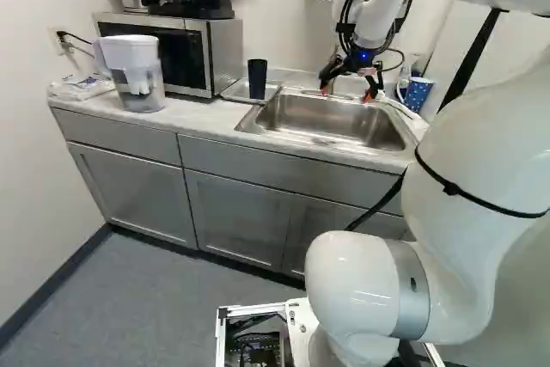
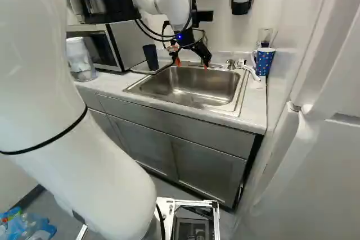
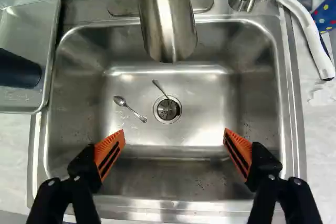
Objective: Rinse the cup and place it in the tray
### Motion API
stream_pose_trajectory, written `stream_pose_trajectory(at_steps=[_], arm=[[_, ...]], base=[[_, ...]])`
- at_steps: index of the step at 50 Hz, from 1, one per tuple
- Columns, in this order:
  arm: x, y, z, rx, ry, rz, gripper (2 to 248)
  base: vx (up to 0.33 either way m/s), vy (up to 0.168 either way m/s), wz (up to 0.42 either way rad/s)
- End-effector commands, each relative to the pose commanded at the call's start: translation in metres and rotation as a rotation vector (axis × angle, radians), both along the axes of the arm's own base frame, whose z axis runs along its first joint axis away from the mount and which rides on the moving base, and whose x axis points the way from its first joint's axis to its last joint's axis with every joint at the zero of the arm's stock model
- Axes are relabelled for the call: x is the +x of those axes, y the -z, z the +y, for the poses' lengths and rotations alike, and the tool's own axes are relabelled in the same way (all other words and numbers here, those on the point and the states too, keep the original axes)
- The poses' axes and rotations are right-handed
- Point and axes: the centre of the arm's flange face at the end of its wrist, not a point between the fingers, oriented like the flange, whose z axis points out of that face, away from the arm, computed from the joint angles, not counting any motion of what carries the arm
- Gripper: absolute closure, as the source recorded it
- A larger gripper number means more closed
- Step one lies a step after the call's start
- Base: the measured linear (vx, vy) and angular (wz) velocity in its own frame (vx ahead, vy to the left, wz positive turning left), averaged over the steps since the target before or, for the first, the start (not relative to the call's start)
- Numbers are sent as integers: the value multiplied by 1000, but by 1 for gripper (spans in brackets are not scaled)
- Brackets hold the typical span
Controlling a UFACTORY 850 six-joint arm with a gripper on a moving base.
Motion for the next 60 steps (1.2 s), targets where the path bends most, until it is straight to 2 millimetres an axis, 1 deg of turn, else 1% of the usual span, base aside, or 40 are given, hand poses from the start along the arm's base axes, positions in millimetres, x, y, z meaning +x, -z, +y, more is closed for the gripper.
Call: stream_pose_trajectory(at_steps=[41, 60], arm=[[0, 0, 0, 0, 0, 0, 3], [0, 0, 0, 0, 0, 0, 3]], base=[[0, 0, -1], [-50, 2, 2]])
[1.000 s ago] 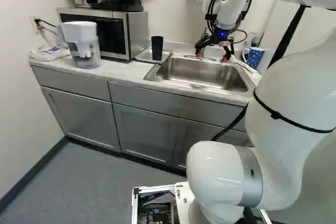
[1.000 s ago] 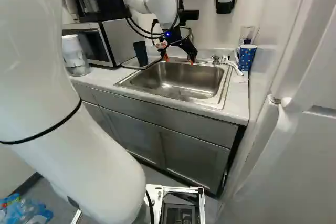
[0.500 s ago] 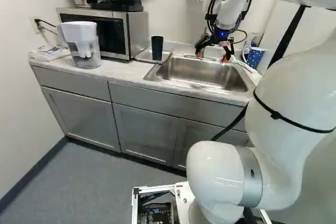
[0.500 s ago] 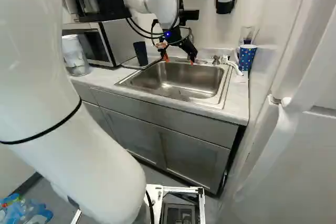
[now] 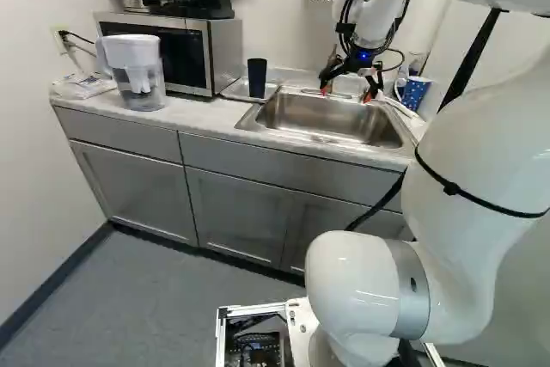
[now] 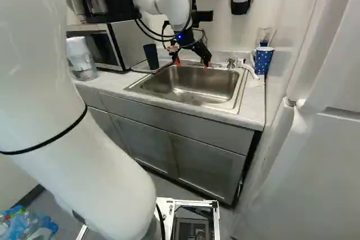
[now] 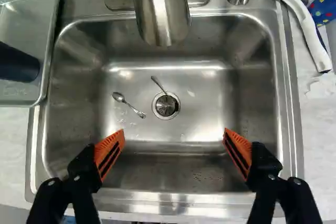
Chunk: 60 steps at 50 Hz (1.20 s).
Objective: Rinse the cup and place it in the tray
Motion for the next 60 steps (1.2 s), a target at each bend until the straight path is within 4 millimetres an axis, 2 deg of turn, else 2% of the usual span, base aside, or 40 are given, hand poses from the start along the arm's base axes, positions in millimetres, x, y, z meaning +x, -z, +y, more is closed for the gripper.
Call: stream_pose_trajectory(at_steps=[37, 60], arm=[[0, 0, 0, 0, 0, 0, 3], [0, 0, 0, 0, 0, 0, 3]], base=[[-113, 1, -2], [-127, 33, -2]])
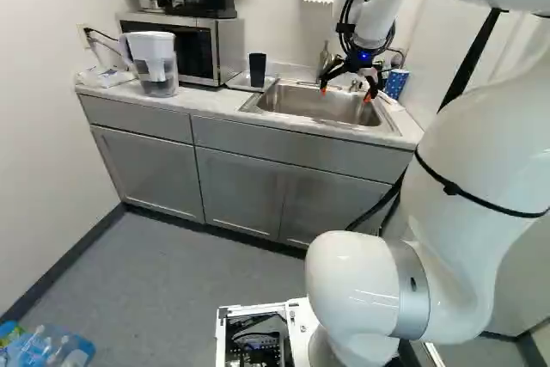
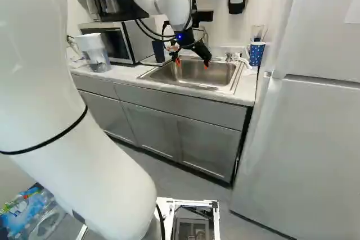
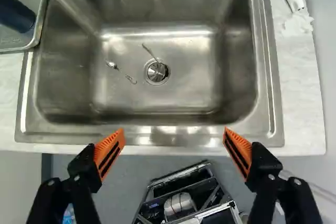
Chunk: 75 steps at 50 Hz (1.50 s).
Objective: Rinse the cup and place it in the tray
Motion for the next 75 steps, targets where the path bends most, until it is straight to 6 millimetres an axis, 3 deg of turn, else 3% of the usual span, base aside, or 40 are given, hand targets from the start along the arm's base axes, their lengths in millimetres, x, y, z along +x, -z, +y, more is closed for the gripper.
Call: stream_pose_trajectory(at_steps=[75], arm=[[0, 0, 0, 0, 0, 0, 3]], base=[[-120, 52, -1]])
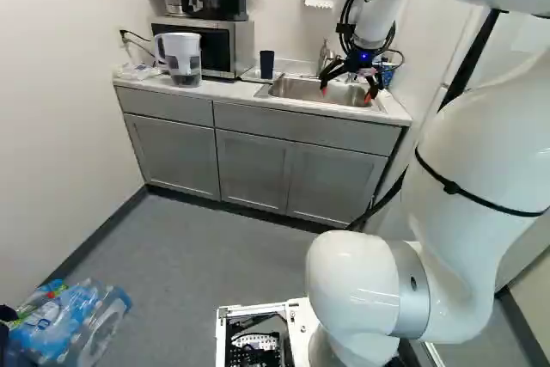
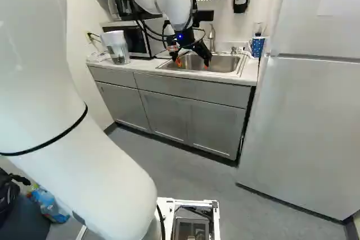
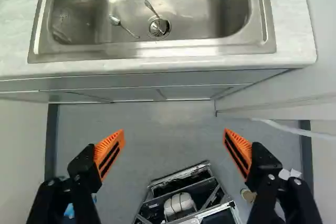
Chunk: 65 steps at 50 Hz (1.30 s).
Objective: Rinse the cup and place it in the tray
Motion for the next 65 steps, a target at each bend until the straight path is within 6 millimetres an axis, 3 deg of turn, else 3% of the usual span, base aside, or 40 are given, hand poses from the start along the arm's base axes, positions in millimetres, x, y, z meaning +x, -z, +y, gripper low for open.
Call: stream_pose_trajectory(at_steps=[41, 65], arm=[[0, 1, 0, -1, -1, -2, 3], [-1, 12, 5, -9, -13, -26, 3]], base=[[-21, 17, 2], [0, 0, 0]])
